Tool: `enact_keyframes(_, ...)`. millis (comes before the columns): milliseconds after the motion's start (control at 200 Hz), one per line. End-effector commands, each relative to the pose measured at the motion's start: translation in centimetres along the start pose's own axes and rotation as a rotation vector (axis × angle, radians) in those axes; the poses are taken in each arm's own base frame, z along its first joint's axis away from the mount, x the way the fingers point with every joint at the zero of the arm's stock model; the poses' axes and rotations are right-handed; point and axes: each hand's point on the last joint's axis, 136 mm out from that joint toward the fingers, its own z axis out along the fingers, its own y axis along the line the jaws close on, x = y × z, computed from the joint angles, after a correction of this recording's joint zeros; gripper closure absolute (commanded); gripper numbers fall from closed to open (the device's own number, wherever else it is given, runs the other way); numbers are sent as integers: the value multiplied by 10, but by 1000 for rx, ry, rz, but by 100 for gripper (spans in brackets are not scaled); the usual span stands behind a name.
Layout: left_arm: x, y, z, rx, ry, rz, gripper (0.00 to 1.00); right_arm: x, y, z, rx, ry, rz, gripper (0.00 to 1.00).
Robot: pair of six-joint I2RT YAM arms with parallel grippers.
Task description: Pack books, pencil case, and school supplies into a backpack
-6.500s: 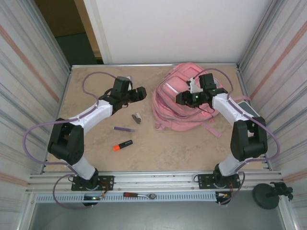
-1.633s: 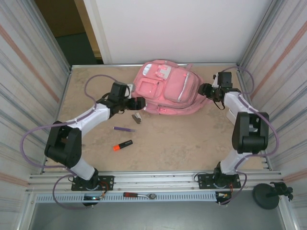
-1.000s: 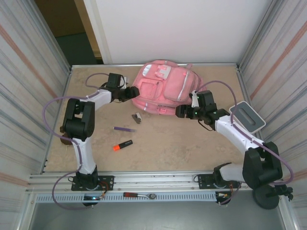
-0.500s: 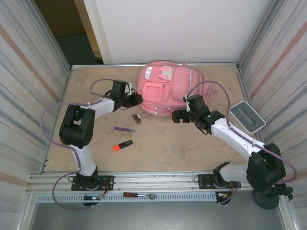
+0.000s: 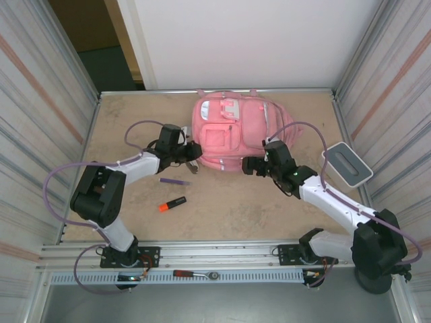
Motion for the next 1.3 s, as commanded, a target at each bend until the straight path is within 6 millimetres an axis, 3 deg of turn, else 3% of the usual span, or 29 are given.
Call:
enact_keyframes(0, -1, -16, -14, 32, -22, 42, 100, -1, 14, 0, -8, -36, 41, 3)
enact_keyframes(170, 2, -18, -17, 27, -23, 52, 100, 5, 20, 11, 91, -44, 1, 19)
enact_keyframes(361, 2, -19, -13, 30, -14, 61, 100, 12, 30, 42, 129, 9, -18, 40)
enact_keyframes(787, 5, -17, -17, 19, -8, 75, 100, 20, 21, 88, 399, 92, -147, 51)
enact_keyframes(992, 4, -17, -20, 8, -15, 88, 100, 26, 11, 88, 544, 102, -227, 58)
enact_keyframes(1293, 2, -13, -18, -15, -16, 98, 100, 31, 5, 82, 581, 98, -257, 78)
